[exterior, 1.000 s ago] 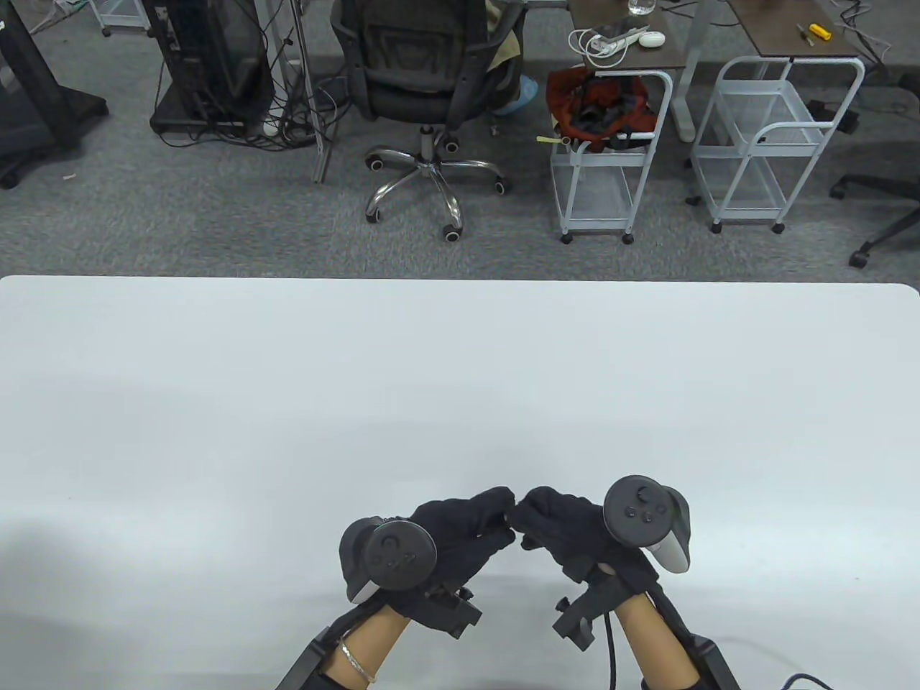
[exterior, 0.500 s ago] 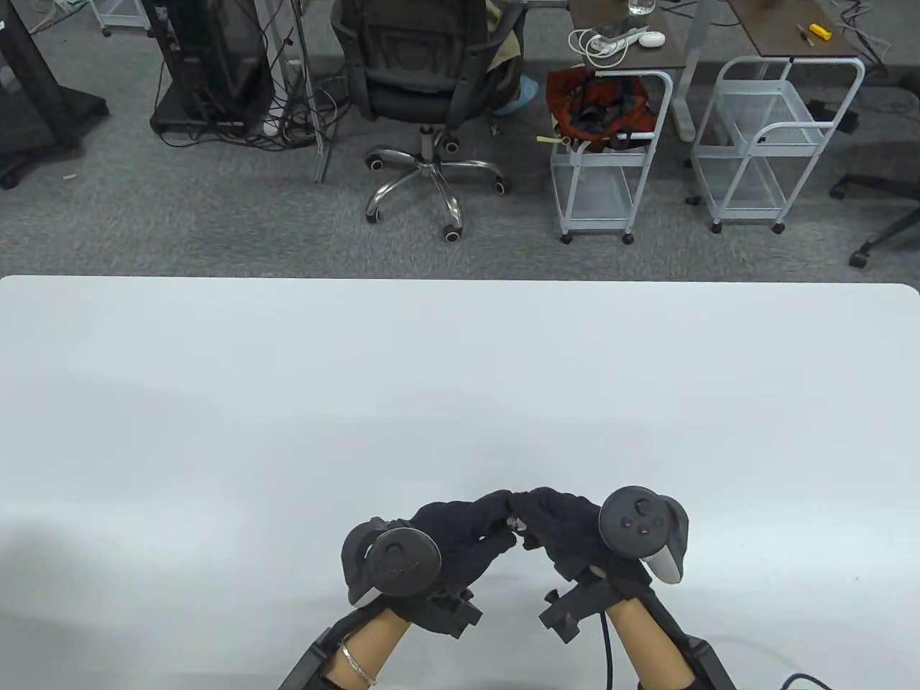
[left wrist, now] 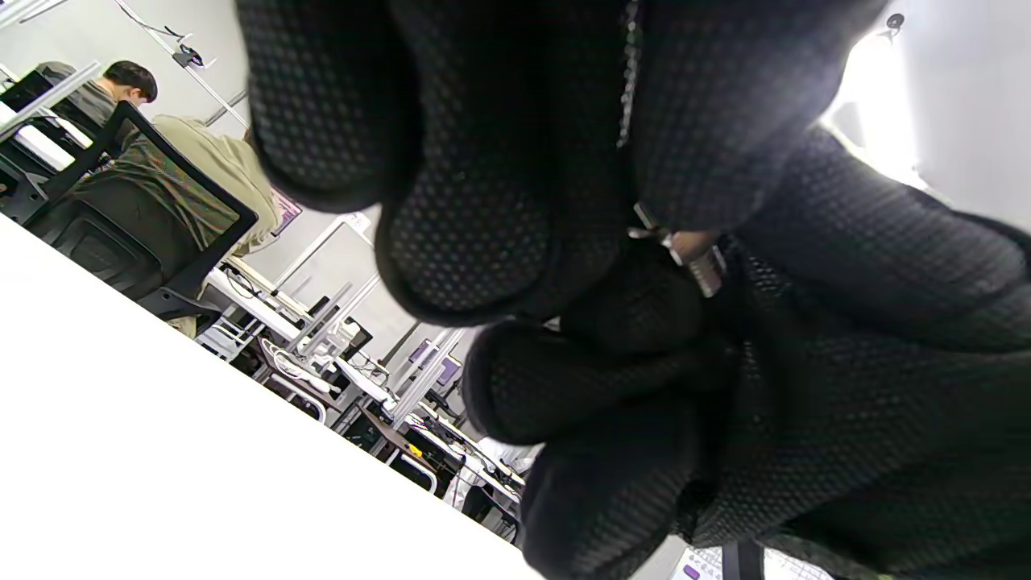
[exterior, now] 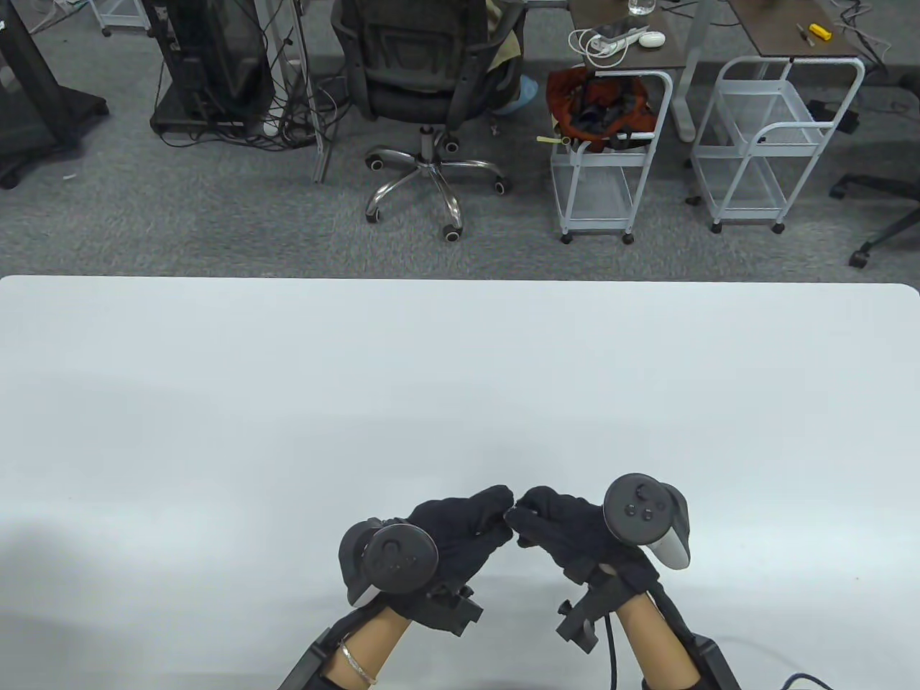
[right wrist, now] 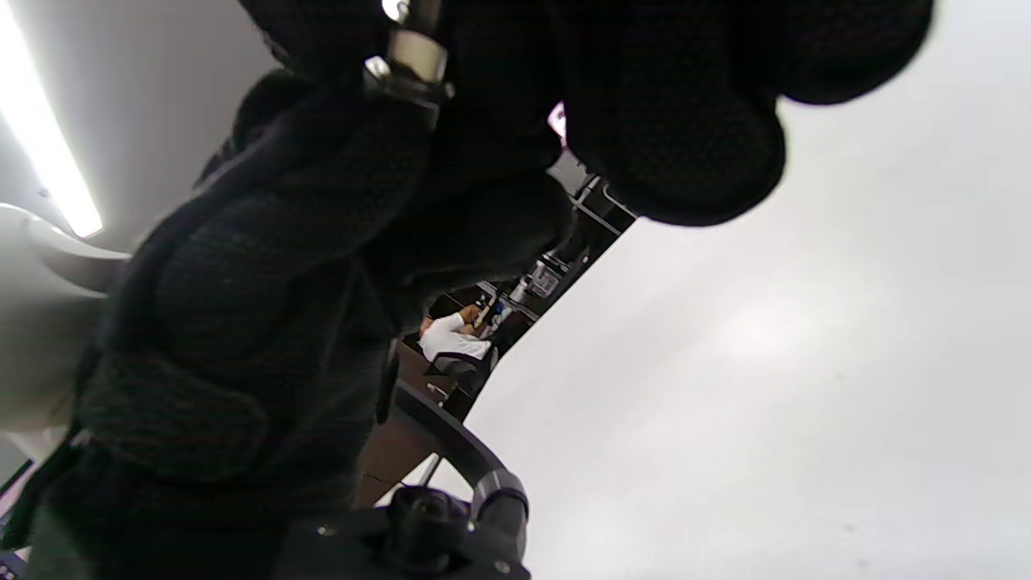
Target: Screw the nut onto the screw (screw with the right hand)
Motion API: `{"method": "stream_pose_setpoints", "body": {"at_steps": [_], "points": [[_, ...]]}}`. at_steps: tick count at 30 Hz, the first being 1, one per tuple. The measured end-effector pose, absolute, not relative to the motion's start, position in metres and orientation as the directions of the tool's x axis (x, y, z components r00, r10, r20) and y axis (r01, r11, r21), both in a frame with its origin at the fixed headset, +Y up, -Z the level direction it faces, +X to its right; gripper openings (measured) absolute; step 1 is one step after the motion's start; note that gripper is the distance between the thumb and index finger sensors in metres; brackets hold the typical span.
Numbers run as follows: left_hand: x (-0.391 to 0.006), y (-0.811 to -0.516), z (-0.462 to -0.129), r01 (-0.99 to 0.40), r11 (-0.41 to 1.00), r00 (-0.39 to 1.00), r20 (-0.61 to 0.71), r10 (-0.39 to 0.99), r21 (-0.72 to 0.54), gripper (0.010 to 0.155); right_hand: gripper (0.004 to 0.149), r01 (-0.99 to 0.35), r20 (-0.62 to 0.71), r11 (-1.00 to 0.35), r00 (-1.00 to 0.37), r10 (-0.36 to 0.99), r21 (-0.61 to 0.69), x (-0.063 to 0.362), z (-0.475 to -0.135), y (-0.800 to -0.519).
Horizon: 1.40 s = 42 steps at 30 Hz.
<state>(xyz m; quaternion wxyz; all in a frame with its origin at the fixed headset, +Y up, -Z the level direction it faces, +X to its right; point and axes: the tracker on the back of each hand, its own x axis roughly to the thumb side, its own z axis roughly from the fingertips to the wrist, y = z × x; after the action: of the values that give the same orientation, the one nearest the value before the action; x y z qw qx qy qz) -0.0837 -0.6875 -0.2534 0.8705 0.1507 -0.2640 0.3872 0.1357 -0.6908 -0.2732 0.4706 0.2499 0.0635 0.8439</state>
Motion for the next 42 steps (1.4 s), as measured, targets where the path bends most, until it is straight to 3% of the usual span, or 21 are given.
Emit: {"method": "stream_pose_setpoints", "body": {"at_steps": [2,4,8,9,13,14,19,23,24,28,29,31,33,38,42], "points": [[-0.0824,-0.6876,-0.2524,-0.749,0.659,0.564,0.585,0.583,0.064,0.043,0.047,-0.795,0.400,-0.579,-0.478,0.782,0.183,0.1346,-0.2727,-0.6910],[-0.0813,-0.6884,-0.2525,-0.748,0.661,0.561,0.584,0.587,0.055,0.043,0.047,-0.810,0.388,-0.570,-0.486,0.783,0.135,0.1335,-0.2715,-0.6929],[-0.0840,-0.6884,-0.2539,-0.757,0.650,0.563,0.567,0.601,0.063,0.043,0.050,-0.749,0.358,-0.534,-0.411,0.838,0.391,0.1353,-0.2745,-0.6906],[-0.0838,-0.6879,-0.2534,-0.759,0.649,0.559,0.570,0.602,0.058,0.043,0.049,-0.745,0.346,-0.540,-0.424,0.837,0.393,0.1350,-0.2736,-0.6906],[-0.0818,-0.6894,-0.2527,-0.745,0.664,0.566,0.581,0.585,0.058,0.043,0.048,-0.804,0.376,-0.577,-0.495,0.783,0.142,0.1314,-0.2712,-0.6948],[-0.0819,-0.6902,-0.2529,-0.750,0.659,0.562,0.574,0.596,0.050,0.043,0.049,-0.806,0.375,-0.573,-0.491,0.787,0.147,0.1314,-0.2717,-0.6953],[-0.0839,-0.6879,-0.2530,-0.759,0.648,0.562,0.563,0.606,0.061,0.043,0.048,-0.728,0.338,-0.547,-0.434,0.835,0.414,0.1336,-0.2734,-0.6896],[-0.0808,-0.6863,-0.2502,-0.742,0.665,0.578,0.580,0.574,0.082,0.043,0.048,-0.802,0.396,-0.583,-0.498,0.771,0.126,0.1311,-0.2707,-0.6924],[-0.0811,-0.6863,-0.2503,-0.742,0.666,0.581,0.576,0.575,0.083,0.043,0.049,-0.806,0.393,-0.574,-0.486,0.781,0.144,0.1311,-0.2713,-0.6931],[-0.0845,-0.6852,-0.2507,-0.747,0.659,0.581,0.565,0.586,0.085,0.043,0.050,-0.740,0.333,-0.521,-0.407,0.850,0.424,0.1318,-0.2735,-0.6927],[-0.0843,-0.6851,-0.2501,-0.748,0.659,0.579,0.567,0.585,0.083,0.043,0.049,-0.746,0.346,-0.534,-0.417,0.841,0.399,0.1323,-0.2731,-0.6928],[-0.0819,-0.6850,-0.2482,-0.737,0.670,0.586,0.579,0.567,0.090,0.043,0.048,-0.800,0.389,-0.566,-0.464,0.796,0.202,0.1313,-0.2725,-0.6936],[-0.0810,-0.6855,-0.2482,-0.732,0.675,0.591,0.578,0.563,0.092,0.043,0.049,-0.807,0.385,-0.567,-0.476,0.790,0.165,0.1304,-0.2721,-0.6947],[-0.0822,-0.6850,-0.2475,-0.734,0.673,0.593,0.572,0.567,0.095,0.043,0.051,-0.734,0.347,-0.527,-0.404,0.846,0.430,0.1326,-0.2743,-0.6931],[-0.0798,-0.6835,-0.2455,-0.743,0.664,0.581,0.579,0.572,0.090,0.043,0.049,-0.805,0.402,-0.572,-0.477,0.781,0.156,0.1313,-0.2712,-0.6911]]}}
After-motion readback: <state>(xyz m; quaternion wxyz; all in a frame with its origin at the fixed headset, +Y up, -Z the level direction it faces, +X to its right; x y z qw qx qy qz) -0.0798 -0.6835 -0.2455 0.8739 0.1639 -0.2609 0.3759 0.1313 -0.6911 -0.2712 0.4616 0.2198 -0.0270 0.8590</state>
